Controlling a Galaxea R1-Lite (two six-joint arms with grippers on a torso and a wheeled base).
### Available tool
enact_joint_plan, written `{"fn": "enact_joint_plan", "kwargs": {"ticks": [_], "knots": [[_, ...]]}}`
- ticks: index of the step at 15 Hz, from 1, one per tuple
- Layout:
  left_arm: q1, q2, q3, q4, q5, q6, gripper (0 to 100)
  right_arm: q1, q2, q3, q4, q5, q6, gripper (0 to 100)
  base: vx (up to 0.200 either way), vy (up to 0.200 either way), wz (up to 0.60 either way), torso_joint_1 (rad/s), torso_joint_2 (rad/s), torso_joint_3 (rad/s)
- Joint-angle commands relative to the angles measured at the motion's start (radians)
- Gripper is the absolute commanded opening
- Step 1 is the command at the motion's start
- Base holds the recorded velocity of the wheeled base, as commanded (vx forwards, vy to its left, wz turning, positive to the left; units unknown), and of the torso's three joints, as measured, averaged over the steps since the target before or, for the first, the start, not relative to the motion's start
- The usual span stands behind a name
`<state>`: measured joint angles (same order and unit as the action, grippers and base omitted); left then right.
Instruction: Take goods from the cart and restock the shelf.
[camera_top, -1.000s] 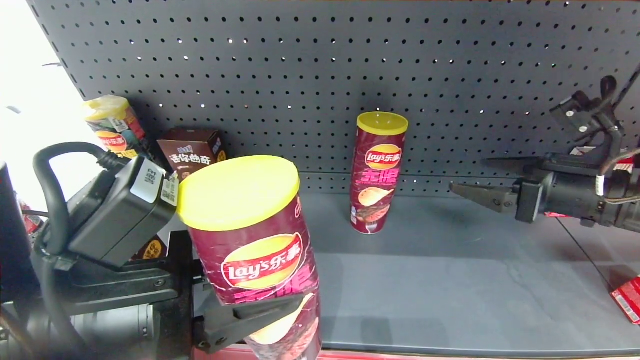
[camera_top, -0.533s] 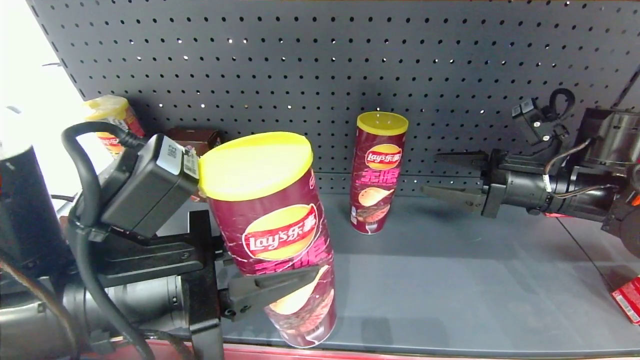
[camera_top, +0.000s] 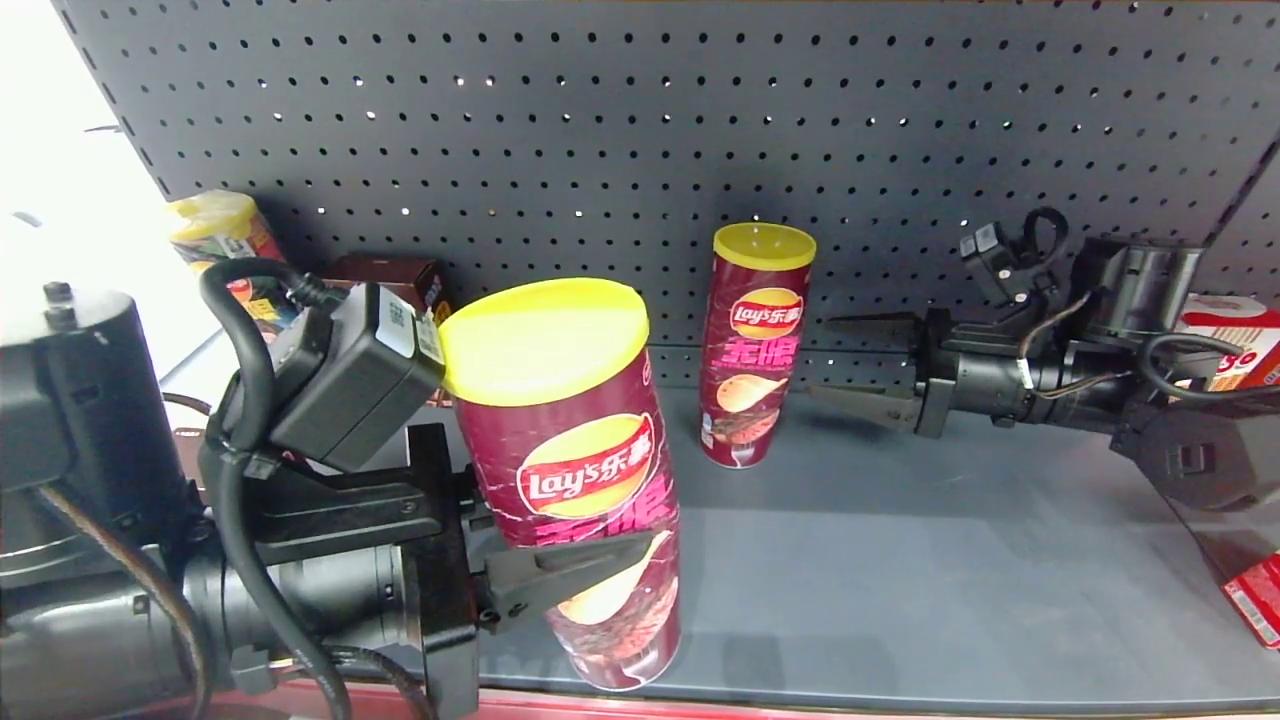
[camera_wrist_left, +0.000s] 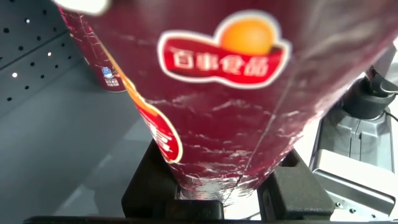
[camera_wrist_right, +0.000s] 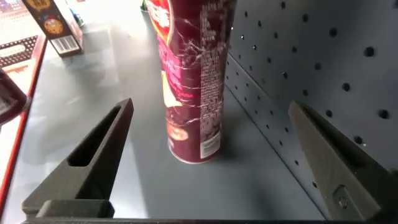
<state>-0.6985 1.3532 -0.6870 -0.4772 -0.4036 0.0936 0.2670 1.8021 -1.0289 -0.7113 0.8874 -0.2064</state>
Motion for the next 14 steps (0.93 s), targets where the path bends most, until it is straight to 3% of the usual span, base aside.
{"fn": "enact_joint_plan", "kwargs": {"ticks": [1,6,14], "knots": [[0.001,0.0,0.001,0.0,0.0,0.0,0,0.021,0.046,-0.034,0.001,0.001,-0.001,100,0.0,0.0,0.0,0.0,0.0,0.0],[0.002,0.0,0.001,0.0,-0.001,0.0,0,0.067,0.158,-0.155,0.006,-0.002,-0.001,100,0.0,0.0,0.0,0.0,0.0,0.0],[0.036,0.0,0.009,-0.001,-0.003,0.001,0,0.113,0.244,-0.223,0.004,-0.007,-0.001,100,0.0,0.0,0.0,0.0,0.0,0.0]]}}
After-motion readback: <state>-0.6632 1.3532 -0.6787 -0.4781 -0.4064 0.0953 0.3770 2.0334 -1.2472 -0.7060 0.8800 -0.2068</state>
